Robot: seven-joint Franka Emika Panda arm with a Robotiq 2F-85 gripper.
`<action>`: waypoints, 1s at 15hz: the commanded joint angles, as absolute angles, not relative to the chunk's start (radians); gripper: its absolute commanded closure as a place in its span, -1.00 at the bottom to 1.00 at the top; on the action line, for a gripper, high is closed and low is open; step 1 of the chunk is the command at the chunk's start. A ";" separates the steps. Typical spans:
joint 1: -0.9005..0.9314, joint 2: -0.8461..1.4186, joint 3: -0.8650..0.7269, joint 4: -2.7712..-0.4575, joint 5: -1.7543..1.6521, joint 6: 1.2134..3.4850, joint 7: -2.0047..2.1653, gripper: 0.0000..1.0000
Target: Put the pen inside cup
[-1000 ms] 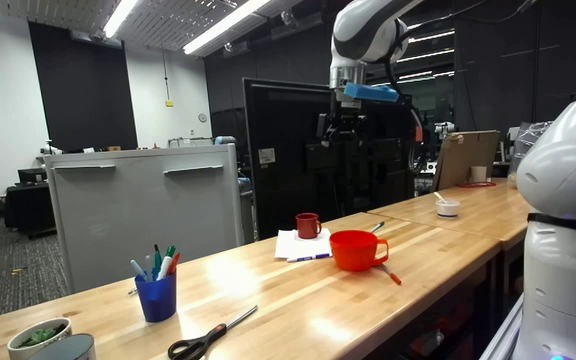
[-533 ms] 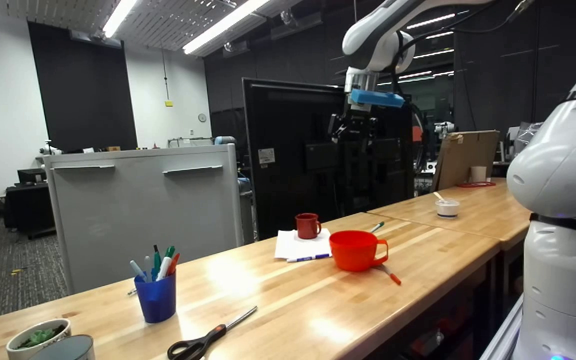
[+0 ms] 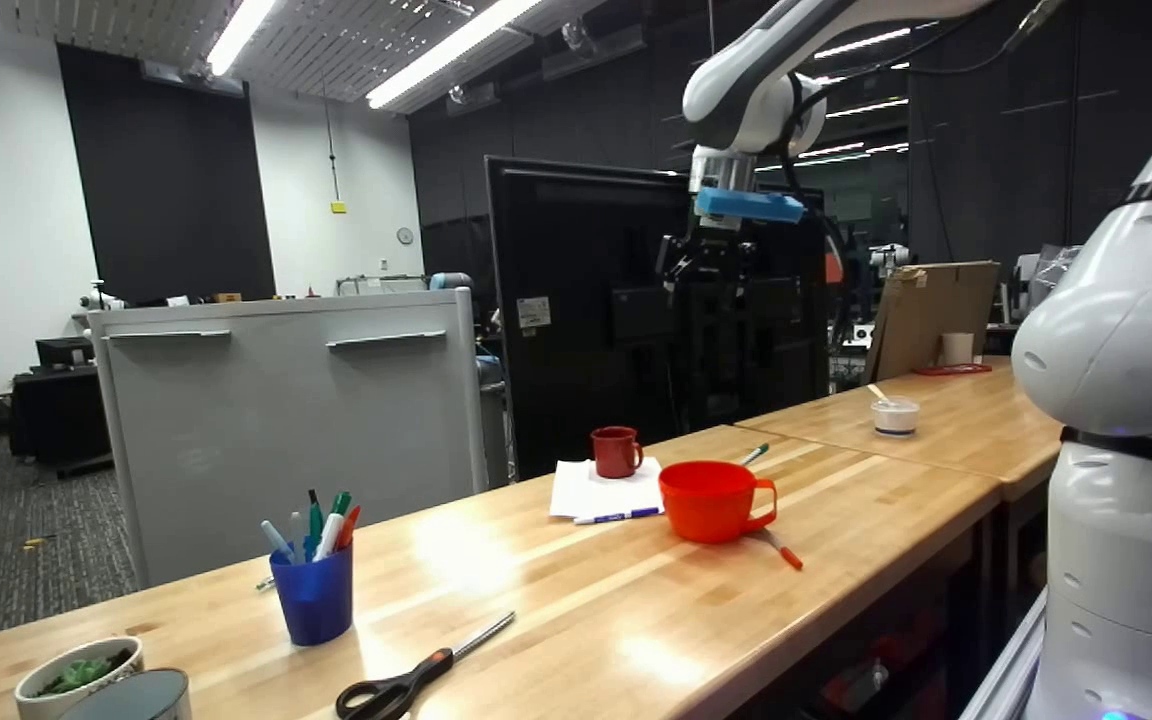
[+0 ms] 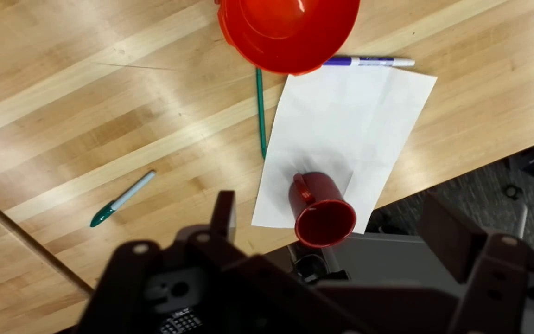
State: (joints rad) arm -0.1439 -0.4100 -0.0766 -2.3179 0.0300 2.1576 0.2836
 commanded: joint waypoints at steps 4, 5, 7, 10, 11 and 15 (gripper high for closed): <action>-0.248 -0.201 -0.111 -2.243 -0.012 2.410 0.429 -1.00; -0.258 -0.165 -0.119 -2.226 -0.013 2.432 0.446 -1.00; -0.266 -0.094 -0.142 -2.187 -0.005 2.453 0.462 -1.00; -0.251 -0.091 -0.168 -2.200 0.014 2.449 0.434 -1.00; -0.250 -0.063 -0.176 -2.179 0.024 2.446 0.434 -1.00; -0.248 -0.029 -0.183 -2.146 0.030 2.443 0.437 -1.00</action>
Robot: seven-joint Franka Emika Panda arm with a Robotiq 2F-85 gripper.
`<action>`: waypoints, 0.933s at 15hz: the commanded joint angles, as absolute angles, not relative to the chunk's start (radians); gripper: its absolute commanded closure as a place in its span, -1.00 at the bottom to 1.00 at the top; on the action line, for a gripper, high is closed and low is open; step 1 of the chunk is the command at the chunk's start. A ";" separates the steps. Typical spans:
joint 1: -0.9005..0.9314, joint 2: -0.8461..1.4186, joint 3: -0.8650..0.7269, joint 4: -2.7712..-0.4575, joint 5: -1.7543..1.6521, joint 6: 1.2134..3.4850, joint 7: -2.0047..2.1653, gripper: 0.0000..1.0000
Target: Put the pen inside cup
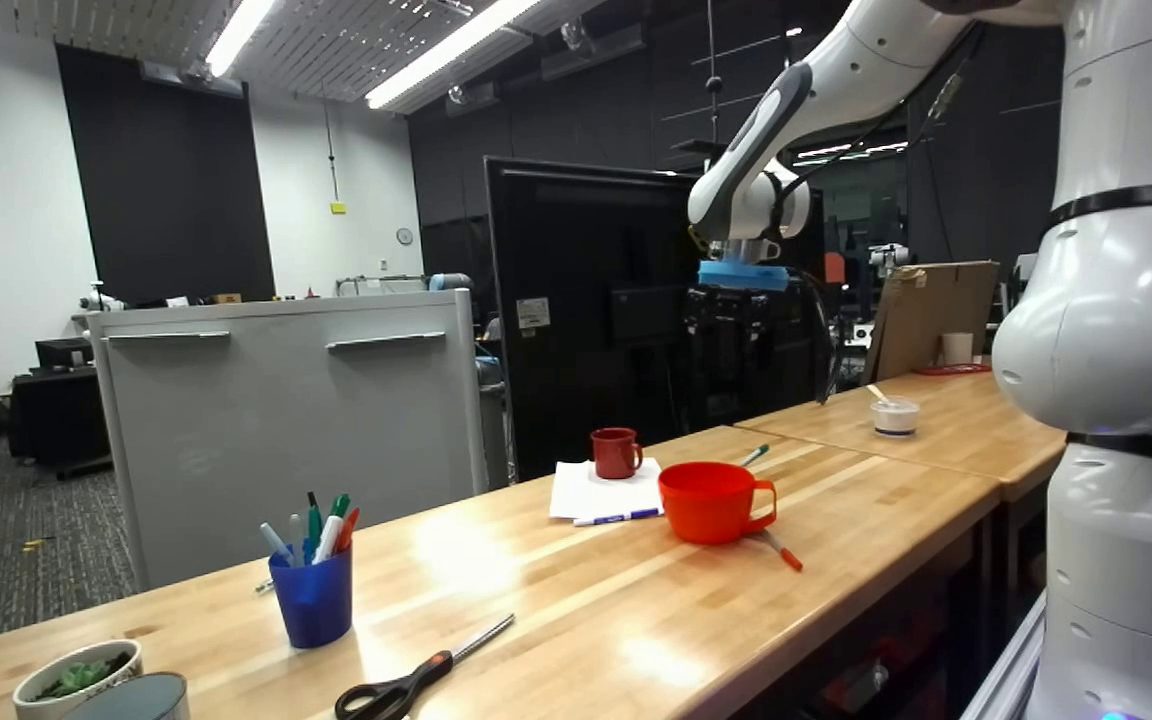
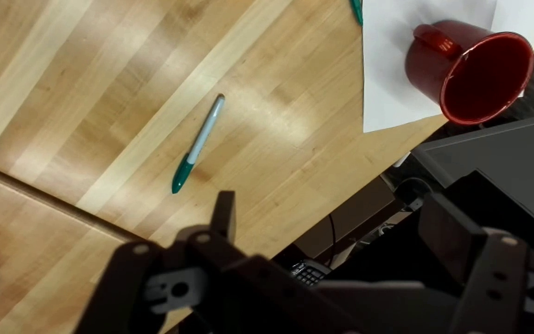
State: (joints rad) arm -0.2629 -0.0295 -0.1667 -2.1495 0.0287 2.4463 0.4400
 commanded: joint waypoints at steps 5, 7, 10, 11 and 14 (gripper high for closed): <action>-0.253 0.041 -0.196 -2.091 0.058 2.357 0.461 -1.00; -0.257 0.098 -0.210 -2.054 0.087 2.307 0.470 -1.00; -0.262 0.192 -0.234 -1.984 0.136 2.231 0.480 -1.00; -0.264 0.224 -0.242 -1.958 0.151 2.210 0.485 -1.00; -0.270 0.310 -0.261 -1.883 0.190 2.153 0.508 -1.00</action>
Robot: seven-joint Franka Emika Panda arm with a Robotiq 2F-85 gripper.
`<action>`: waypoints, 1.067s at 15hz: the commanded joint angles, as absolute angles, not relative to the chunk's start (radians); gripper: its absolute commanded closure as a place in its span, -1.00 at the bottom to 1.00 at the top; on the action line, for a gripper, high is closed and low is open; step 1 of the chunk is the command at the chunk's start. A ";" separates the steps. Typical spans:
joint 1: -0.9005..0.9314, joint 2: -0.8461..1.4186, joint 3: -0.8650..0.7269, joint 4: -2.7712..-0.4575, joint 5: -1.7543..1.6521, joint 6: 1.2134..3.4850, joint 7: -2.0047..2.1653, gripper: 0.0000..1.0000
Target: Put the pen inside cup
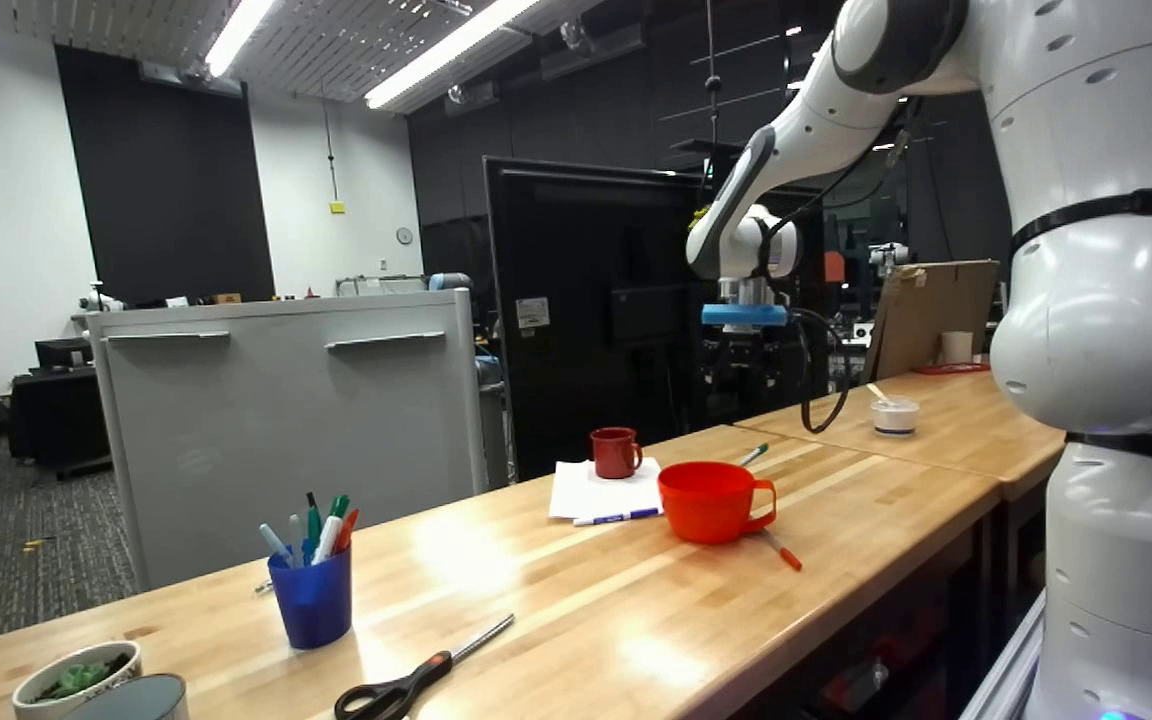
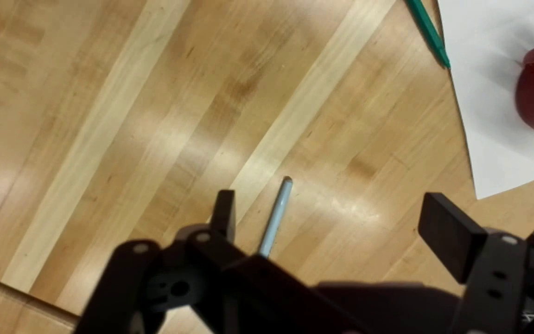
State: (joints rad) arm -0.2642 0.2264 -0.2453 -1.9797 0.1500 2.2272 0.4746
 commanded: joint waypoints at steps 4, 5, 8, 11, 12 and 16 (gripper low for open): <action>-0.282 0.402 -0.279 -1.795 0.233 2.092 0.548 -1.00; -0.286 0.422 -0.282 -1.776 0.241 2.081 0.557 -1.00; -0.303 0.477 -0.288 -1.728 0.268 2.072 0.572 -1.00; -0.321 0.526 -0.288 -1.690 0.287 2.088 0.579 -1.00; -0.329 0.543 -0.284 -1.680 0.298 2.094 0.574 -1.00; -0.348 0.594 -0.275 -1.650 0.335 2.126 0.557 -1.00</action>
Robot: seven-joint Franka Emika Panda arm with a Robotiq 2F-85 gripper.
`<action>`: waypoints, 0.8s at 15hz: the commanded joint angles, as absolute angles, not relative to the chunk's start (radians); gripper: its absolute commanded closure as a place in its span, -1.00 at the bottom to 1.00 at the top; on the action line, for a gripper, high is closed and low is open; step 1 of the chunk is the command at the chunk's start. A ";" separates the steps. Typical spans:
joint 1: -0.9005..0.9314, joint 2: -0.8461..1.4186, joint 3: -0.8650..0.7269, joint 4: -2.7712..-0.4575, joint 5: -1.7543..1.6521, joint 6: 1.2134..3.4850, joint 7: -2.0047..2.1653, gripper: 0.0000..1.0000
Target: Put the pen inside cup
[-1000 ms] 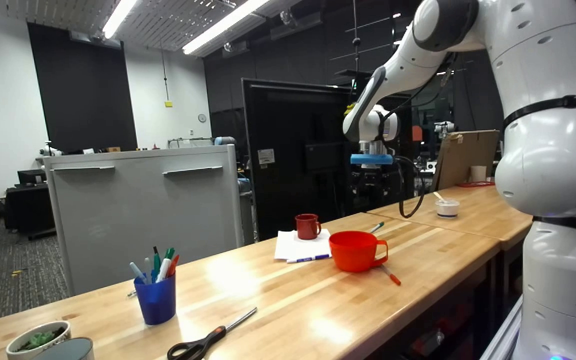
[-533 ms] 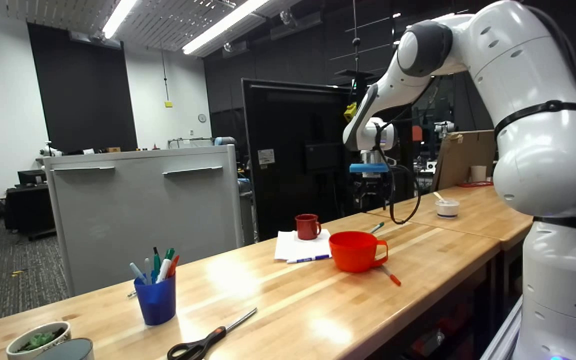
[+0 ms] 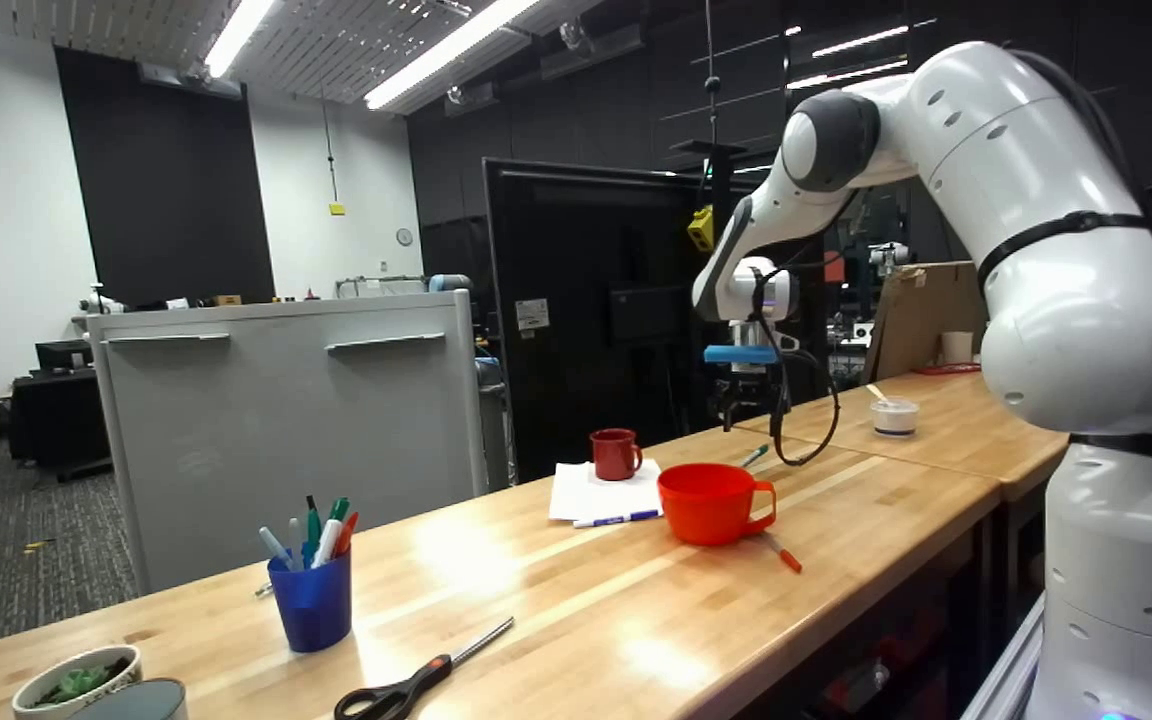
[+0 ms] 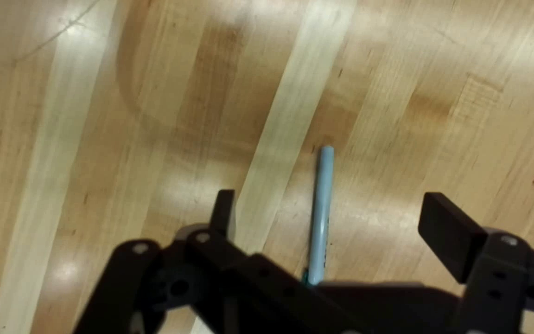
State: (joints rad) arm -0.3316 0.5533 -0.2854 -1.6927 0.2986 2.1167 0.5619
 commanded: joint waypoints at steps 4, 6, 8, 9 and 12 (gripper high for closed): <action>-0.347 0.622 -0.271 -1.634 0.354 2.167 0.562 -1.00; -0.347 0.629 -0.271 -1.634 0.364 2.176 0.573 -1.00; -0.345 0.639 -0.273 -1.636 0.367 2.191 0.577 -1.00; -0.345 0.646 -0.274 -1.635 0.366 2.199 0.579 -1.00; -0.346 0.664 -0.274 -1.635 0.365 2.215 0.586 -1.00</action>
State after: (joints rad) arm -0.3377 0.6432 -0.2794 -1.6498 0.3453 2.2051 0.5720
